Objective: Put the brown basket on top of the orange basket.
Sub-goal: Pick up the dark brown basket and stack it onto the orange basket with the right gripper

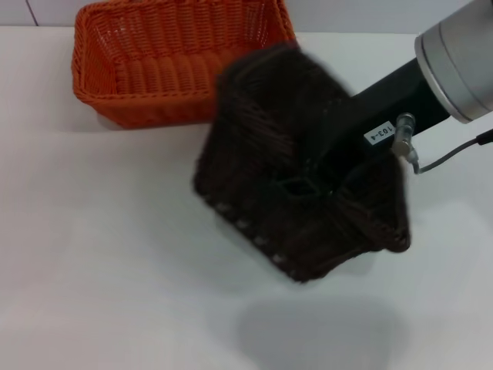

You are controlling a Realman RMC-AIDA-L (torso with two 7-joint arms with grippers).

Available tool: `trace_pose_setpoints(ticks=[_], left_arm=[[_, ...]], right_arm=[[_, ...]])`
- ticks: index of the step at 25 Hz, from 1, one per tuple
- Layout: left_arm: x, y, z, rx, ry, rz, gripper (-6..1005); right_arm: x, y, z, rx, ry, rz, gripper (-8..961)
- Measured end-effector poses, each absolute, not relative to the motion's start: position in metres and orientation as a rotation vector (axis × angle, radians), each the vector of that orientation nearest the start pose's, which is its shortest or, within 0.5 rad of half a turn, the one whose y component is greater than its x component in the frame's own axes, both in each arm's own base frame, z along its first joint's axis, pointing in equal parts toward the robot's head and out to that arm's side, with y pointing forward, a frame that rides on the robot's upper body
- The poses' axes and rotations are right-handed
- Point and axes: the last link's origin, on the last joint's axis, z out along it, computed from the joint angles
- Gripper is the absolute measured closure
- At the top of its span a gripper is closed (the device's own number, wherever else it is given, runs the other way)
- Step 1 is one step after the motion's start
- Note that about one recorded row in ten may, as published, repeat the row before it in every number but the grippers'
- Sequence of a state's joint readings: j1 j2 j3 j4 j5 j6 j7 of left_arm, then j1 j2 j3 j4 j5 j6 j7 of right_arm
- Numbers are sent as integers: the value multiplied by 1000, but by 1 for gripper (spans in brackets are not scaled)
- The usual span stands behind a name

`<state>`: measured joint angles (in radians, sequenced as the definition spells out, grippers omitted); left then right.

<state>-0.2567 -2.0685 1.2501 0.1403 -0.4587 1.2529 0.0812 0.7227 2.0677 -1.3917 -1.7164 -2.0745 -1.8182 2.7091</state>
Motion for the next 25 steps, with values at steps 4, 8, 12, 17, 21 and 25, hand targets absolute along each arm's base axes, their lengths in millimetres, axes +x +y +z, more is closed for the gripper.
trace_pose_setpoints(ticks=[4,8,12,17,21,25], left_arm=[[-434,249,101,-898,-533,-342,259],[-434,249,102,-898,-532,-344,259],[-431,253,102,-903,-527,-352,259],[-430,254,100,-907,-533,-369,259],[-430,255,99,-907,-541,-383,258],[-431,253,98,-904,-553,-394,258]], right_arm=[[17,285,32,-3103,538,24,820],[0,273,47,-3099,416,126,823],[-18,266,52,-3123,198,189,824],[-20,272,38,-3101,-148,71,824],[-16,279,33,-3015,-371,-56,824],[-16,278,29,-2948,-690,-113,824]])
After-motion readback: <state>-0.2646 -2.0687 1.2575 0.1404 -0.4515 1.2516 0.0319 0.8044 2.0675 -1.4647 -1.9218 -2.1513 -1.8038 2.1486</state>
